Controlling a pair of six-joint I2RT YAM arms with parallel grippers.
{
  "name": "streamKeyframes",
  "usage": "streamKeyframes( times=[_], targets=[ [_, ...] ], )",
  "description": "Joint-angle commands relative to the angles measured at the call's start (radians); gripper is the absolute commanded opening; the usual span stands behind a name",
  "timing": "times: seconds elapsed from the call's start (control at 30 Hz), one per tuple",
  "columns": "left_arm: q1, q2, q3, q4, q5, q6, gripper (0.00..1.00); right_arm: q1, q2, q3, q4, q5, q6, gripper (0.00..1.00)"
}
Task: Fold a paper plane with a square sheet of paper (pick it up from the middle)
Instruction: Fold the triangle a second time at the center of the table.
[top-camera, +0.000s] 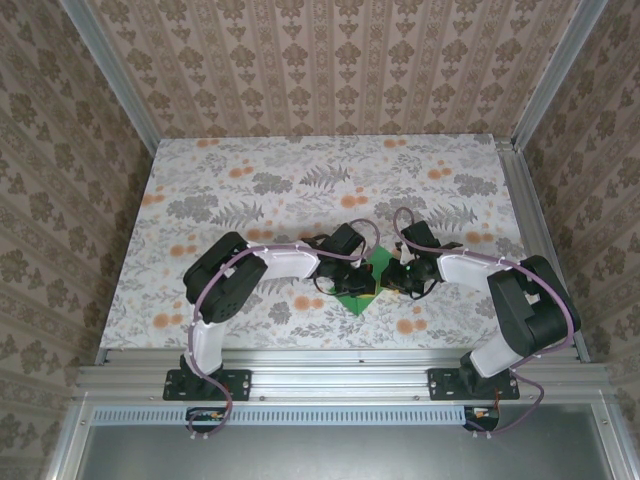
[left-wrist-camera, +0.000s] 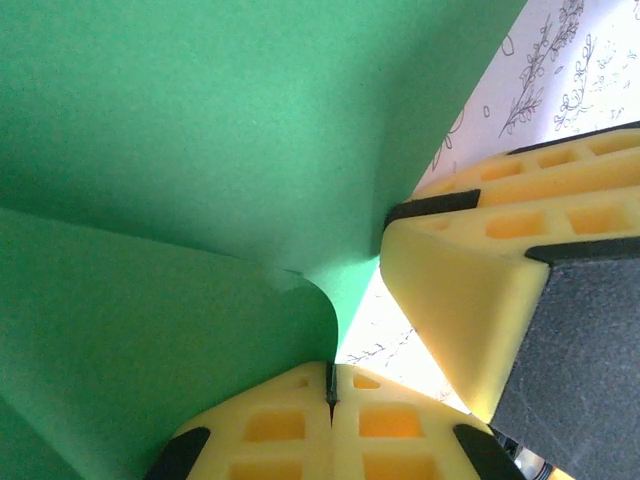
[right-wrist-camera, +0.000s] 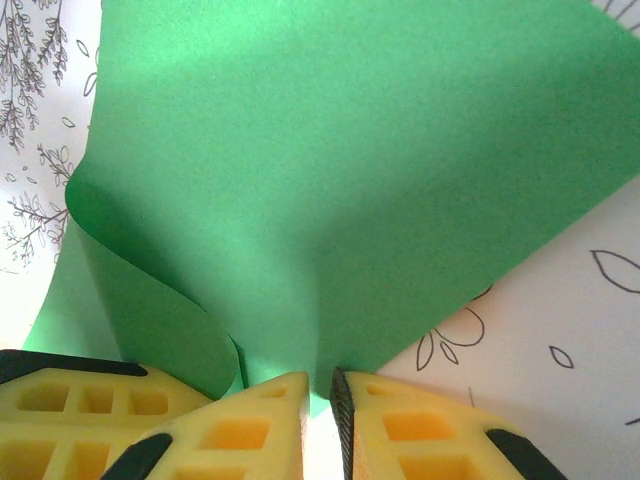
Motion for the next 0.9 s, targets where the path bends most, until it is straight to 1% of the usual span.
streamKeyframes(
  times=[0.0, 0.33, 0.87],
  targets=[
    [-0.003, 0.0, 0.012, -0.042, -0.027, 0.038, 0.0, -0.001, 0.013, -0.019, -0.006, 0.002, -0.017, 0.2],
    [-0.002, -0.003, 0.009, -0.052, -0.065, 0.042, 0.0, -0.001, 0.014, -0.025, -0.007, -0.001, -0.017, 0.2],
    [-0.004, 0.038, 0.002, 0.013, -0.018, 0.023, 0.0, -0.001, 0.02, -0.032, 0.005, -0.007, -0.016, 0.2]
  ],
)
